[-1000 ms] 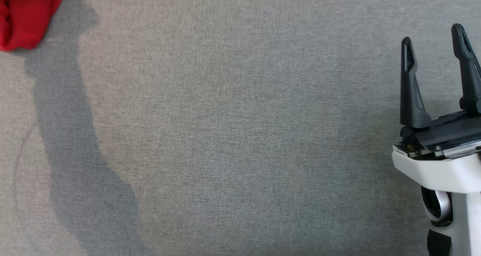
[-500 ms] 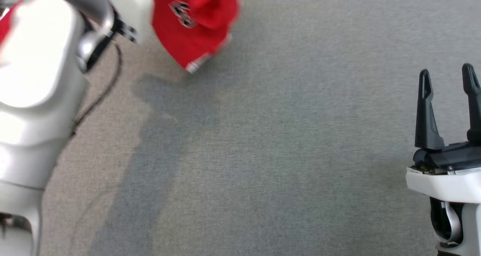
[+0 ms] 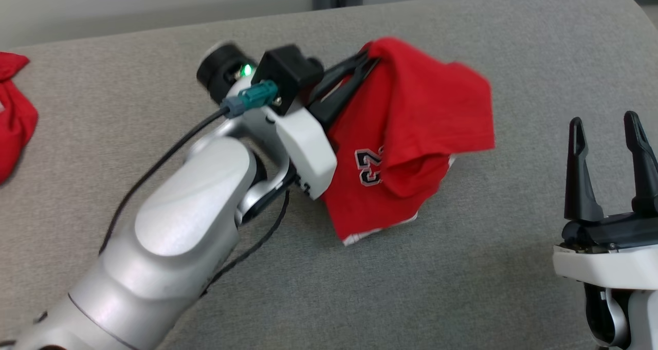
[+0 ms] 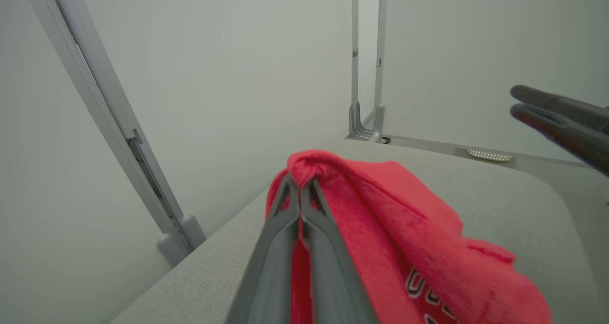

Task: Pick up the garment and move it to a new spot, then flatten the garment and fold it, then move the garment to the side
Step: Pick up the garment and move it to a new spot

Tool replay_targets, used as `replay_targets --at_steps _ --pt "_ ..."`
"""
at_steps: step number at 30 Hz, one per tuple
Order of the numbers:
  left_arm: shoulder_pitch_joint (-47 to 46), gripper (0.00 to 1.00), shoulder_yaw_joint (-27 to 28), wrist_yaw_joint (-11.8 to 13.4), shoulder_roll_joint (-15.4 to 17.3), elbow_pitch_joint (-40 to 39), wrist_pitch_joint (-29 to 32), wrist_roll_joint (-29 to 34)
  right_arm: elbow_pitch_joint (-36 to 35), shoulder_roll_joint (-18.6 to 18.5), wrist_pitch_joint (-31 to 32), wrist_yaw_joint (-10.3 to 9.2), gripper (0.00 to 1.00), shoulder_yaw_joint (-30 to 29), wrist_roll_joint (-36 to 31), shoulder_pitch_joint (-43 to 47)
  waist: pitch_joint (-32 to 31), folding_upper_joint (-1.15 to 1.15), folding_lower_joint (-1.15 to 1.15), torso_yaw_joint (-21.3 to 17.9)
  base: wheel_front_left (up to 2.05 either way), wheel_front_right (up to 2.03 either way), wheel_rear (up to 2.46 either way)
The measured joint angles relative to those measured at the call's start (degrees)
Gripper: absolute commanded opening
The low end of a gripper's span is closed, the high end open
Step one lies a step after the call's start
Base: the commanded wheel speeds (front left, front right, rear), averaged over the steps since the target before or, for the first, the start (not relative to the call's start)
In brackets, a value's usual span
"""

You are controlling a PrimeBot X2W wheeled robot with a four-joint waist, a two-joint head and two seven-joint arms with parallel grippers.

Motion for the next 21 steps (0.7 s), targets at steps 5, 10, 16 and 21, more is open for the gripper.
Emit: replay_targets --at_steps 5,10,16,21 --pt "4.0 0.00 -0.5 0.3 -0.4 7.2 -1.4 -1.6 0.1 0.0 0.0 0.00 1.00 0.8 0.6 -0.6 2.0 0.00 0.00 -2.1 0.00 0.00 0.00" --pt "4.4 0.00 0.7 0.9 -0.3 16.7 -4.9 -1.9 0.4 0.0 0.0 0.00 1.00 1.0 1.2 -1.0 3.6 0.00 0.00 -3.8 0.00 0.00 0.00" --pt "4.4 0.00 1.3 1.0 -0.7 27.1 -8.7 -2.4 0.9 0.0 0.0 0.00 1.00 0.8 1.3 -1.3 3.7 0.00 0.00 -4.6 0.00 0.00 0.00" --pt "4.1 1.00 1.1 0.6 -2.9 31.4 -12.4 -2.6 1.4 0.0 0.0 0.00 1.00 0.5 1.2 -1.3 2.6 0.00 0.00 -3.6 0.00 0.00 0.00"
